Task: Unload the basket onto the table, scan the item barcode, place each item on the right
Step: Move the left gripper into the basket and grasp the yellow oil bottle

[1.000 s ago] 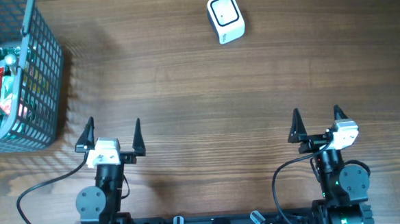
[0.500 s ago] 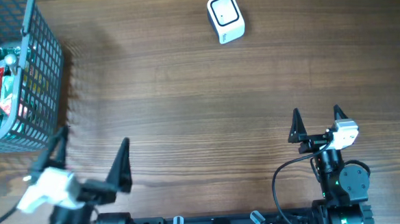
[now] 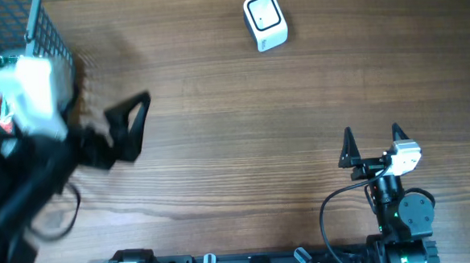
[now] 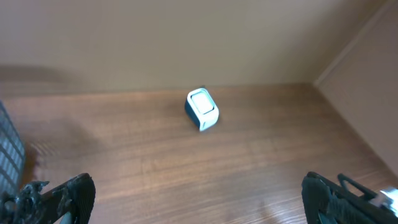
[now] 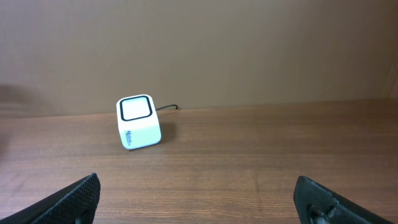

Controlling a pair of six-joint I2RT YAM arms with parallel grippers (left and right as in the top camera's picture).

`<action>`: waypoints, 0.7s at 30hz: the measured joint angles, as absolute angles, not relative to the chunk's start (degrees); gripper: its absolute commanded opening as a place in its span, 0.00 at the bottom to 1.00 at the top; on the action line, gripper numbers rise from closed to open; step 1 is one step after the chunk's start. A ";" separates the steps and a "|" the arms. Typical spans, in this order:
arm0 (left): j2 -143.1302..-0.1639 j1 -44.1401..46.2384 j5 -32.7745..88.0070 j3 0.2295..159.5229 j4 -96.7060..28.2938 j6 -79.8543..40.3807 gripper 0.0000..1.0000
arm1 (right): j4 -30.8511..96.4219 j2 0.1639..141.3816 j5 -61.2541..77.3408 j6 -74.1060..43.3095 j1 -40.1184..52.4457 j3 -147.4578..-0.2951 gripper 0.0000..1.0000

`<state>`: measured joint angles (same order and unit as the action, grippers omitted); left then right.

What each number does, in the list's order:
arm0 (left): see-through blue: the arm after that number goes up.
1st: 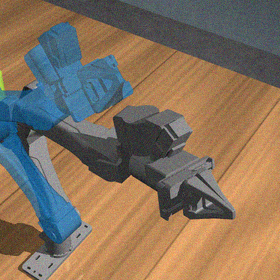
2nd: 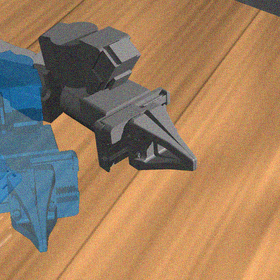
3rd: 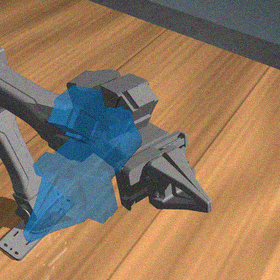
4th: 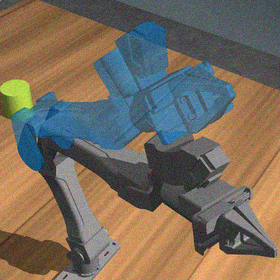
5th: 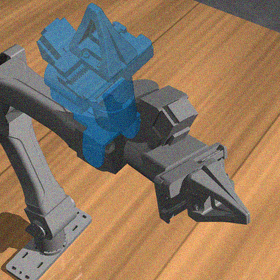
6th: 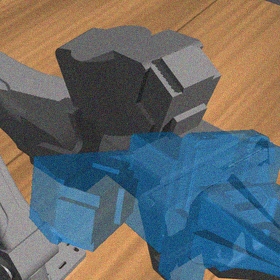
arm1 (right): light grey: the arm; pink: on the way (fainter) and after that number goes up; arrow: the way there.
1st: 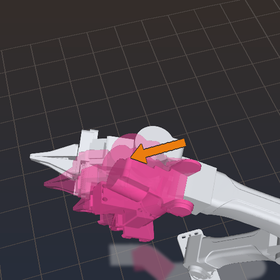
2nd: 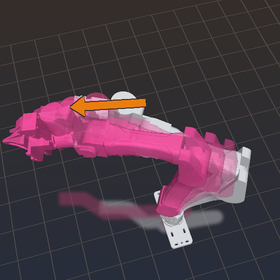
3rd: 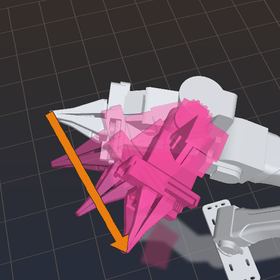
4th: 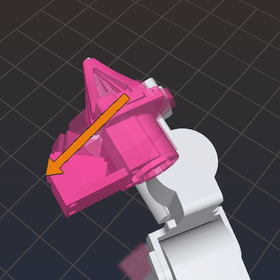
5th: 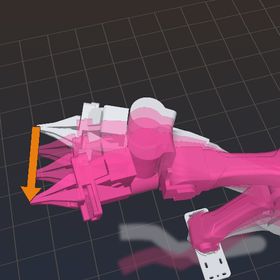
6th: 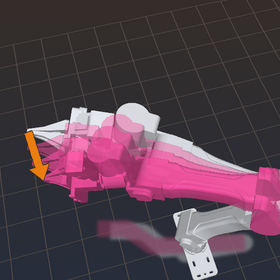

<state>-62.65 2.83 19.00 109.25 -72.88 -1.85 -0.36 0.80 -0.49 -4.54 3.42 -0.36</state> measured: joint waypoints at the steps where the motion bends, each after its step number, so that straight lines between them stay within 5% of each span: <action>1: -64.79 2.83 18.98 109.25 -72.55 -1.85 1.00 | -0.36 0.80 -0.49 -4.51 3.42 -0.36 1.00; 7: -72.97 2.83 17.96 109.25 -66.48 -1.83 1.00 | -0.36 0.80 -0.49 -4.51 3.42 -0.36 1.00; 21: -85.27 -5.08 -12.64 109.36 -50.09 -1.87 1.00 | -0.38 0.80 -0.49 -4.54 3.42 -0.36 1.00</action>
